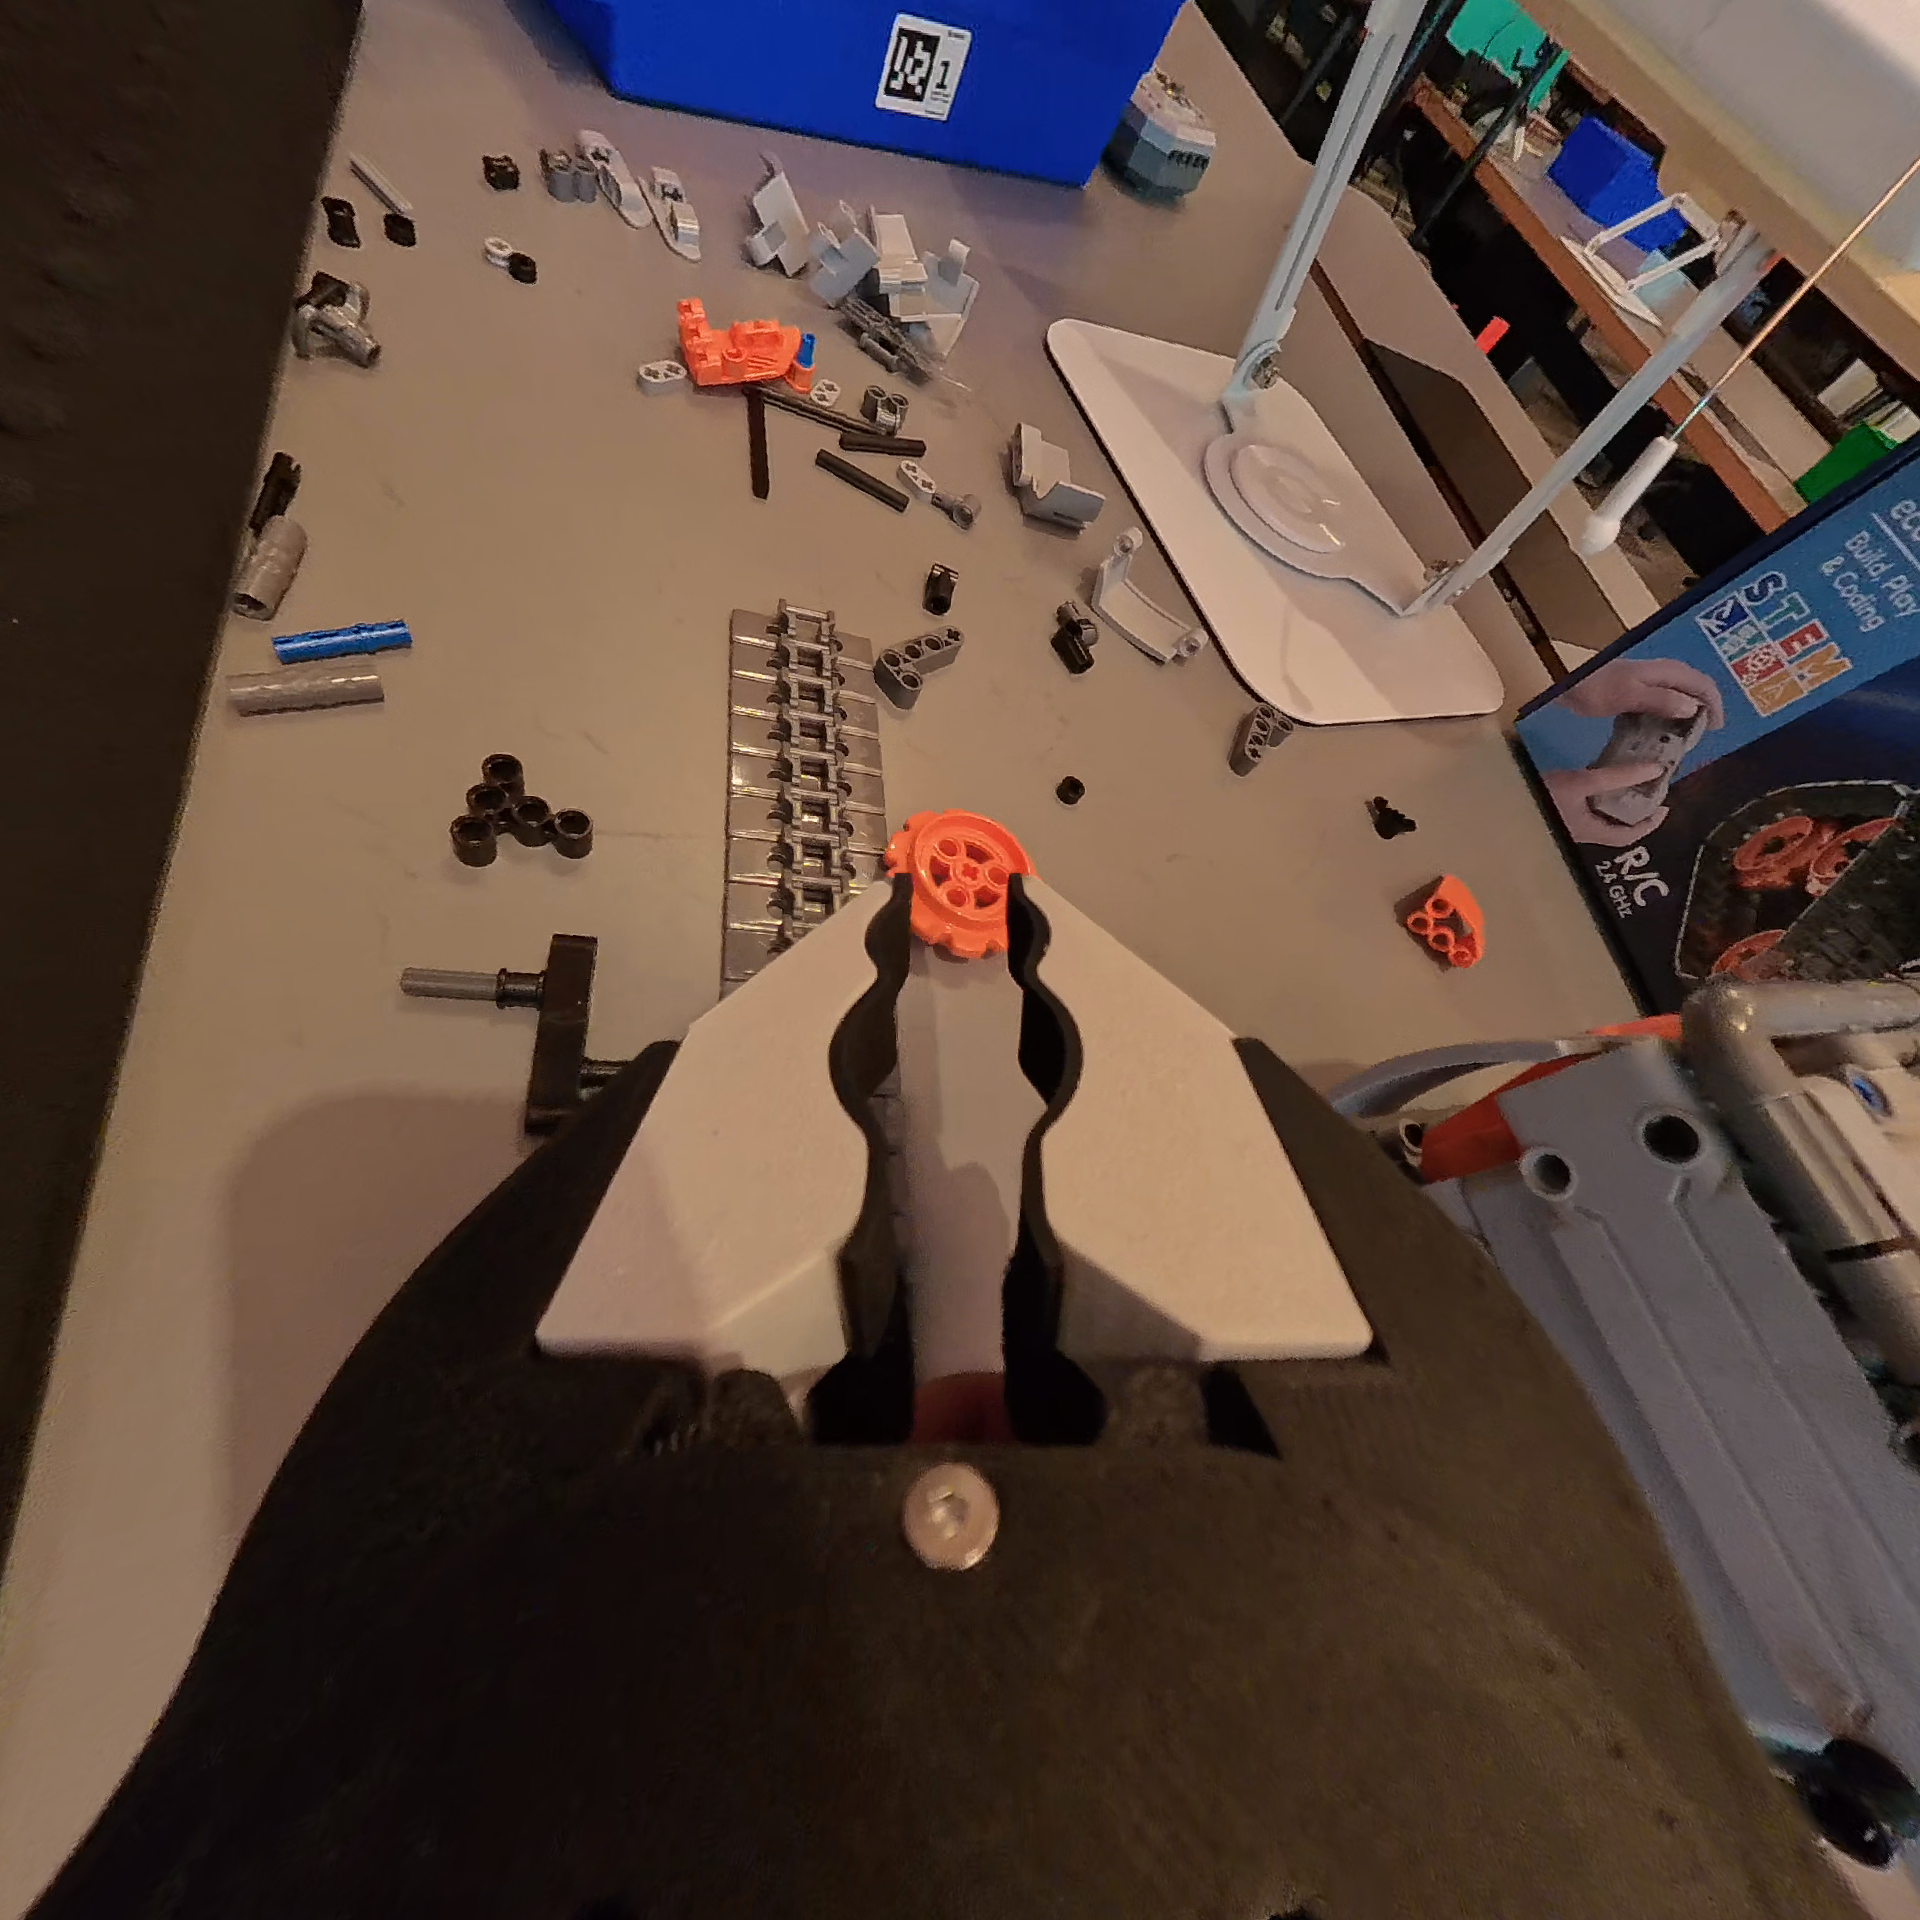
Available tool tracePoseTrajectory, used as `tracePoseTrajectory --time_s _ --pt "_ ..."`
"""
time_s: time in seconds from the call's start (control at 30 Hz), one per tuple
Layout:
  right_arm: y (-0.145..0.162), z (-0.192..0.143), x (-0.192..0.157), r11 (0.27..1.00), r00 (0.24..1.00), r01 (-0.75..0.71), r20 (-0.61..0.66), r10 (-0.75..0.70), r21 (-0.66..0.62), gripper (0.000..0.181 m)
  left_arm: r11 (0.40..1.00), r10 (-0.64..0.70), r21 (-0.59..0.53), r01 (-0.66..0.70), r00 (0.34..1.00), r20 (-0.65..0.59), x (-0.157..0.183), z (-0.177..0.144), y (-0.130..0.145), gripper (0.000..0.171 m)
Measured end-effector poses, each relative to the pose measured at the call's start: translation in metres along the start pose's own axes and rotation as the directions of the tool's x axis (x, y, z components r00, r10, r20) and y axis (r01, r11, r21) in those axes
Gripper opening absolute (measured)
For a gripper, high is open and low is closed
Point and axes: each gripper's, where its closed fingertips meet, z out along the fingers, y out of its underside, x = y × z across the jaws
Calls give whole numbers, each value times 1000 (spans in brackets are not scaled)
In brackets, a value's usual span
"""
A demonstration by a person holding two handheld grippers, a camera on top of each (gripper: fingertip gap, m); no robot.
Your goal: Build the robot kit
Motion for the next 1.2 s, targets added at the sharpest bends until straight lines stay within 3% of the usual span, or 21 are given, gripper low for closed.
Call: tracePoseTrajectory --time_s 0.13,0.47,0.87,0.97,1.07,1.13,1.2 --pt "3 -1 2 1000 1000 -8 -1 8 -3 16 995 68 -71 -65 997 30 -11 9 1 10" --pt "1 -1 1 1000 1000 -9 7 9 7 16 976 150 -143 -162 984 -92 -3 33 8 23" --pt "1 -2 0 1000 1000 -11 13 11 13 16 975 128 -169 -147 985 -117 -3 41 13 16" --pt "0 -2 0 1000 1000 -12 14 12 15 16 983 119 -130 -132 987 -108 -4 34 7 15" --pt "0 -2 0 1000 1000 -14 14 14 17 16 992 127 -12 -129 989 -72 -2 1 -19 15" --pt "0 -2 0 1000 1000 -12 13 12 17 16 982 168 101 -160 983 -74 17 -30 -44 15" --pt "-1 -3 1 1000 1000 -10 12 10 18 16 954 253 199 -225 959 -128 58 -50 -68 15"
